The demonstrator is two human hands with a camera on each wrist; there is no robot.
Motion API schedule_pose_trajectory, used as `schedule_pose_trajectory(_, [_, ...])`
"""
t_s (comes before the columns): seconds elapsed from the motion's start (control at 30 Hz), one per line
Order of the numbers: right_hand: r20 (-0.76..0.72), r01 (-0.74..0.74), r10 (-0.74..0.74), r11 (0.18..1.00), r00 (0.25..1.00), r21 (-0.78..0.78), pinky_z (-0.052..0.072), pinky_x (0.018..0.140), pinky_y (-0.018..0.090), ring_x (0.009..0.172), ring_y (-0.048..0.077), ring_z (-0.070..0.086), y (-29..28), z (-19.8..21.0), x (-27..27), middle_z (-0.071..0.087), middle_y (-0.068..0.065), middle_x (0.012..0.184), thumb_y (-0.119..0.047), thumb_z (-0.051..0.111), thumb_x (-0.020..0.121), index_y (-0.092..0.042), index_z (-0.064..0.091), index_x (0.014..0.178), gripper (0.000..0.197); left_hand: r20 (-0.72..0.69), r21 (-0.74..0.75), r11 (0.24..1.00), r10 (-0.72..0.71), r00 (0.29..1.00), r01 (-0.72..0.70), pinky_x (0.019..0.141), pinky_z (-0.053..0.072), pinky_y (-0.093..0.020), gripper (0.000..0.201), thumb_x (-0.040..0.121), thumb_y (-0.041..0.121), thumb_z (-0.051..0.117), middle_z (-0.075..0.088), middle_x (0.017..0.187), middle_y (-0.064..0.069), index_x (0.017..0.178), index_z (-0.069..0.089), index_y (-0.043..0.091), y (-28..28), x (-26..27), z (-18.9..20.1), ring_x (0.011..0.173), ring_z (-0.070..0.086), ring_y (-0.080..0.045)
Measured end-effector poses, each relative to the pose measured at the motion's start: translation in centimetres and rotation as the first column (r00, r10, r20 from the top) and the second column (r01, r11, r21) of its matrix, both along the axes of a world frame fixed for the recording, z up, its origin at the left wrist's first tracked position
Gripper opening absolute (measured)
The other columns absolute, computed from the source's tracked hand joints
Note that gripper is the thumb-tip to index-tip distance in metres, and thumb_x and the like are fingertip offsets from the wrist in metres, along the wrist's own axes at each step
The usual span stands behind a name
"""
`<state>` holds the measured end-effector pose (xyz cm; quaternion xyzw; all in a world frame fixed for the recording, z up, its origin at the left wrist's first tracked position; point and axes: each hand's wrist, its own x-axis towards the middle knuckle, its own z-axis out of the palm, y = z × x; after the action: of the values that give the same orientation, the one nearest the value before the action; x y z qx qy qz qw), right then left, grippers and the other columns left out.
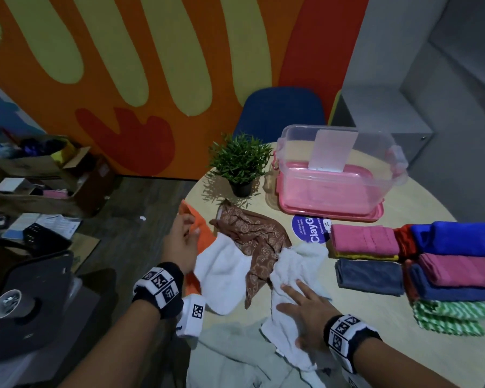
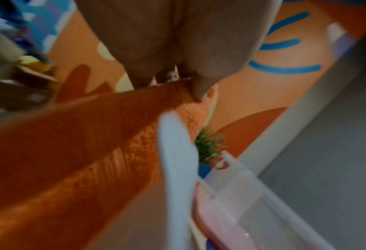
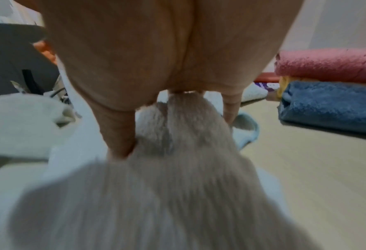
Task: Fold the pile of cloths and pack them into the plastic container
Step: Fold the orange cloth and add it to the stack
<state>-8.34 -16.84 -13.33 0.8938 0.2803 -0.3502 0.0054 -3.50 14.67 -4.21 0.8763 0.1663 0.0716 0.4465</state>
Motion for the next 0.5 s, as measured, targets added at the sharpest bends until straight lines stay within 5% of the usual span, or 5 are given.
schedule_pose_trajectory(0.13, [0.003, 0.117, -0.119, 0.983, 0.993, 0.142, 0.039, 0.110, 0.041, 0.142, 0.026, 0.035, 0.9, 4.9, 2.1, 0.038, 0.001, 0.154, -0.051, 0.059, 0.090, -0.028, 0.051, 0.138, 0.053, 0.128, 0.065, 0.975, -0.220, 0.967, 0.213, 0.086, 0.046, -0.026, 0.020, 0.090, 0.019, 0.069, 0.069, 0.105, 0.008, 0.110, 0.071, 0.023, -0.9, 1.8, 6.0, 0.095, 0.063, -0.010])
schedule_pose_trajectory(0.2, [0.065, 0.233, -0.268, 0.916, 0.961, 0.326, 0.043, 0.104, 0.032, 0.127, 0.019, 0.051, 1.3, 8.1, 3.6, 0.051, 0.000, 0.144, -0.043, 0.055, 0.096, -0.025, 0.049, 0.140, 0.048, 0.178, -0.010, 0.968, -0.246, 0.953, 0.251, 0.082, 0.049, -0.028, 0.012, 0.083, 0.019, 0.077, 0.074, 0.095, 0.007, 0.094, 0.076, 0.023, -1.9, 2.4, 8.3, 0.090, 0.067, -0.012])
schedule_pose_trajectory(0.3, [0.058, 0.341, -0.501, 0.664, 0.863, 0.666, 0.041, 0.106, 0.028, 0.127, 0.013, 0.049, 1.3, 12.4, 6.1, 0.040, -0.004, 0.151, -0.035, 0.066, 0.092, -0.030, 0.029, 0.151, 0.070, 0.205, -0.179, 0.912, -0.332, 0.921, 0.369, 0.076, 0.052, -0.028, 0.006, 0.080, 0.009, 0.078, 0.074, 0.087, 0.000, 0.084, 0.075, 0.012, -4.2, 2.5, 11.0, 0.083, 0.067, -0.013])
schedule_pose_trajectory(0.4, [-0.052, 0.270, -0.532, 0.340, 0.845, 0.901, 0.038, 0.107, 0.027, 0.134, 0.008, 0.040, 1.0, 16.1, 7.9, 0.027, -0.018, 0.149, -0.025, 0.078, 0.082, -0.053, 0.018, 0.146, 0.092, 0.256, -0.293, 0.766, -0.513, 0.819, 0.572, 0.067, 0.049, -0.018, 0.006, 0.088, 0.000, 0.065, 0.068, 0.078, 0.000, 0.089, 0.066, -0.006, -7.1, 1.6, 12.1, 0.071, 0.063, -0.007])
schedule_pose_trajectory(0.5, [-0.133, 0.261, -0.383, 0.304, 0.914, 0.916, 0.036, 0.112, 0.031, 0.143, 0.008, 0.031, 0.5, 18.9, 8.6, 0.024, -0.020, 0.156, -0.013, 0.079, 0.078, -0.061, 0.023, 0.142, 0.098, 0.214, -0.314, 0.650, -0.662, 0.718, 0.693, 0.074, 0.051, -0.021, 0.020, 0.096, 0.013, 0.058, 0.070, 0.086, -0.002, 0.102, 0.064, -0.005, -9.0, 1.3, 11.8, 0.081, 0.065, -0.010])
